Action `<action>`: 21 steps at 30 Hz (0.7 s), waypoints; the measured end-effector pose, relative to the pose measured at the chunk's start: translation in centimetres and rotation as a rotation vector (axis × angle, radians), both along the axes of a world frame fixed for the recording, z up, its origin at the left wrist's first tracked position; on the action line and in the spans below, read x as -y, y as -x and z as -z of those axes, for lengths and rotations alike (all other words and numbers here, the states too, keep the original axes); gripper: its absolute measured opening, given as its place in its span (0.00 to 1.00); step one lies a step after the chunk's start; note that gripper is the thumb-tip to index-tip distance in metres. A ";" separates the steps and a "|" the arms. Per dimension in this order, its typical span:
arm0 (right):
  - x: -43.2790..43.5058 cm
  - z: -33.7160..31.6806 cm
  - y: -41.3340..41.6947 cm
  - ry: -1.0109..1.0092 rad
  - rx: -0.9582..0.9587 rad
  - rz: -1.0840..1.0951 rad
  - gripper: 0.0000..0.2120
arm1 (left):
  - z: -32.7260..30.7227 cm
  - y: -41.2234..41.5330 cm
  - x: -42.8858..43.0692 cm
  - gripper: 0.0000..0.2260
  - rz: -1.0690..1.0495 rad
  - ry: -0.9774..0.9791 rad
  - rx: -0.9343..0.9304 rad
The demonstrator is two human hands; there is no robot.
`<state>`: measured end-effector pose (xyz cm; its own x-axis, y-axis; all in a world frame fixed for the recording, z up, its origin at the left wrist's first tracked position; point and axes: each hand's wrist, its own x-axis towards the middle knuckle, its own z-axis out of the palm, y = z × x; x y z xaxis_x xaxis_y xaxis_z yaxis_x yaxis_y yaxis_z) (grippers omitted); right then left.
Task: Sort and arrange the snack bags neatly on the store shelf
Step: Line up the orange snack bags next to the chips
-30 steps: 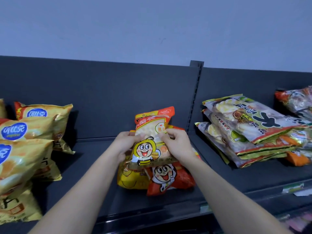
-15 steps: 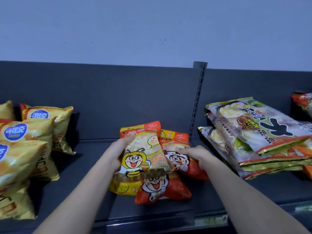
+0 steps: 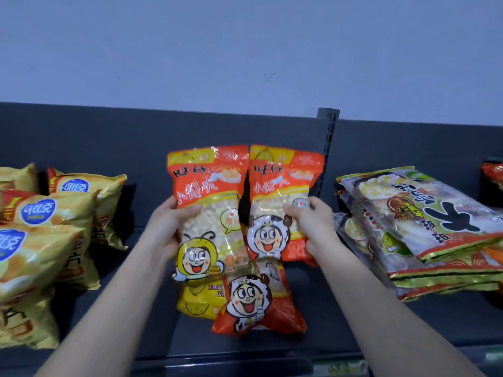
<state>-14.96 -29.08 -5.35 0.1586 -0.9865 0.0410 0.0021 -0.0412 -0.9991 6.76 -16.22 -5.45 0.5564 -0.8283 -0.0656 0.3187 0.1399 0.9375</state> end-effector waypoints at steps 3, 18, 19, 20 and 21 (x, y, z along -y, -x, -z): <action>-1.2 -1.8 -1.6 0.160 0.153 0.067 0.09 | -1.9 -1.2 -1.2 0.17 -0.109 0.116 0.089; -7.9 1.5 -9.3 0.127 0.101 -0.380 0.12 | 2.0 -3.8 -3.1 0.11 -0.215 0.177 0.005; -8.0 1.8 -9.4 0.125 0.086 -0.396 0.12 | 1.7 -3.9 -3.3 0.16 -0.226 0.176 0.008; -8.0 1.9 -9.5 0.134 0.067 -0.414 0.12 | 1.4 -4.0 -3.5 0.23 -0.244 0.174 0.032; -8.1 1.9 -9.5 0.152 0.045 -0.433 0.12 | 1.1 -4.1 -3.6 0.28 -0.267 0.171 0.064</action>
